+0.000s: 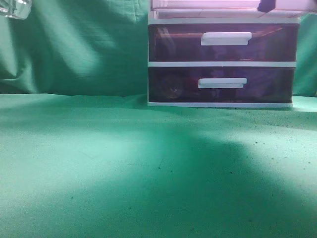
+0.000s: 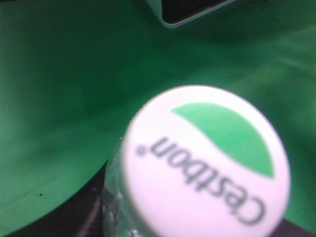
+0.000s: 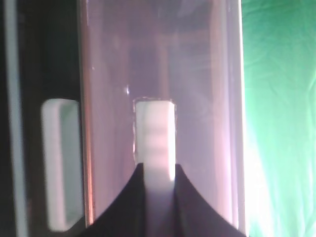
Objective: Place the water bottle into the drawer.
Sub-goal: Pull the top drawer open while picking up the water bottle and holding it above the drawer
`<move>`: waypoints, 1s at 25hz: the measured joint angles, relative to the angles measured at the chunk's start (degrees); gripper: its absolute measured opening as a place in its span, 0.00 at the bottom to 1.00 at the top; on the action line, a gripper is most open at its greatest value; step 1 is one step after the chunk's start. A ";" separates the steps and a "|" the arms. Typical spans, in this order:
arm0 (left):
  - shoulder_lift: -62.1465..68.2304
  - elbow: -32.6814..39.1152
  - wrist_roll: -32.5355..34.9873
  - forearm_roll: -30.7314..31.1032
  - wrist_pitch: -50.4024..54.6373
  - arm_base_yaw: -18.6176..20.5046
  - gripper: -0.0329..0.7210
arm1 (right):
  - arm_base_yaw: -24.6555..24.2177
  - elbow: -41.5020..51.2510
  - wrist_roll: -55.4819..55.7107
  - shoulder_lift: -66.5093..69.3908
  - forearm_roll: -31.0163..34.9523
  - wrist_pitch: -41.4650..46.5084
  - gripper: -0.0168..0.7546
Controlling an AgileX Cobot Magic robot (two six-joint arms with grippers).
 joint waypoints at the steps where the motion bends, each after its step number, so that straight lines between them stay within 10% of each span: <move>1: 0.00 0.00 0.00 0.00 0.00 0.00 0.44 | 0.39 2.27 0.00 -1.73 -0.03 0.26 0.13; 17: -2.23 -0.55 0.23 -10.32 0.13 0.00 0.44 | 4.18 17.63 0.55 -14.85 1.59 -0.97 0.13; 25: 3.16 -20.54 3.42 -18.26 0.50 0.00 0.44 | 4.18 17.85 0.55 -14.89 1.62 -0.97 0.13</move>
